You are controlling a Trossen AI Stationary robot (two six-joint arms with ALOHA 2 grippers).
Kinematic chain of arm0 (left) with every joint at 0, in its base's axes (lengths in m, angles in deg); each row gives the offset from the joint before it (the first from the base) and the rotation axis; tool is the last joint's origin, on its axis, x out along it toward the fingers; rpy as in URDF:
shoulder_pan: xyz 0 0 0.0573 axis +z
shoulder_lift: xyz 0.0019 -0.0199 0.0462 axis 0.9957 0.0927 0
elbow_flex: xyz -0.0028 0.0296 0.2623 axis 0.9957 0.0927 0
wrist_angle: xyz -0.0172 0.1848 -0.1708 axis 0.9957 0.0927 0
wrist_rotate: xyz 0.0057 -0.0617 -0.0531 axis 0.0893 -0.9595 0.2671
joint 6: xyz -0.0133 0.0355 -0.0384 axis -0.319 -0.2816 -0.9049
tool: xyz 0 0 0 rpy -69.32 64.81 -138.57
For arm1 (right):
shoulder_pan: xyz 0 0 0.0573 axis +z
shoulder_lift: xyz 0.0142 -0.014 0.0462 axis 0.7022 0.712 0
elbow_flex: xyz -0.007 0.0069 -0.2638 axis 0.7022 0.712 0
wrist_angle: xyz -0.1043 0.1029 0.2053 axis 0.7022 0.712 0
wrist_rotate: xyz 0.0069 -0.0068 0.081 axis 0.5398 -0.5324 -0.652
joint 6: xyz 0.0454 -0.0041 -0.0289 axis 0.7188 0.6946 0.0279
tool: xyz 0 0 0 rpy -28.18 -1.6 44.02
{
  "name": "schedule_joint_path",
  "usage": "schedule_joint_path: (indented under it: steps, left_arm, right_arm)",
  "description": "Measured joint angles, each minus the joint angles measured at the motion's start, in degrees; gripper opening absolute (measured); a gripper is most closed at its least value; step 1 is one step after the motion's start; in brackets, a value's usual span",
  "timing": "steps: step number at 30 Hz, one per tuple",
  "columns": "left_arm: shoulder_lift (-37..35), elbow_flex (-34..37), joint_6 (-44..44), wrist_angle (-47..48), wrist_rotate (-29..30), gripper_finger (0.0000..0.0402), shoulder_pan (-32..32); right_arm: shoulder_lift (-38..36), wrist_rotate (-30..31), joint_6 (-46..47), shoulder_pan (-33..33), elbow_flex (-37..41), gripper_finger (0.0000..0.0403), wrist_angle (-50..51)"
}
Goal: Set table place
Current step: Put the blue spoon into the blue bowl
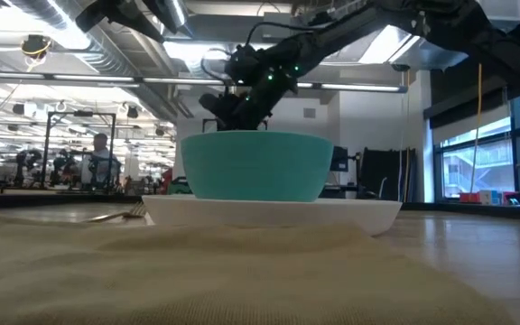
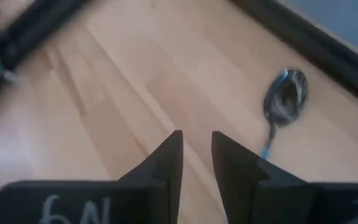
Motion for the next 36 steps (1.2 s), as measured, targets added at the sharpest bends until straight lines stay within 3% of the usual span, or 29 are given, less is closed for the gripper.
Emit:
schedule_joint_path:
  steps: [8, 21, 36]
  left_arm:
    - [0.0, 0.0, 0.0, 0.0, 0.0, 0.0112, 0.0]
    - [0.0, 0.0, -0.1, -0.3, 0.3, 0.0112, 2.3]
    - [0.0, 0.0, -1.0, -0.9, 0.3, 0.0112, 2.9]
  right_arm:
    - [0.2, 0.4, -4.3, -2.6, 0.6, 0.0111, 11.0]
    - [0.3, -1.6, -9.3, -3.8, 0.9, 0.0117, 9.8]
    - [0.8, -6.2, -8.4, -5.1, -0.8, 0.0117, 12.0]
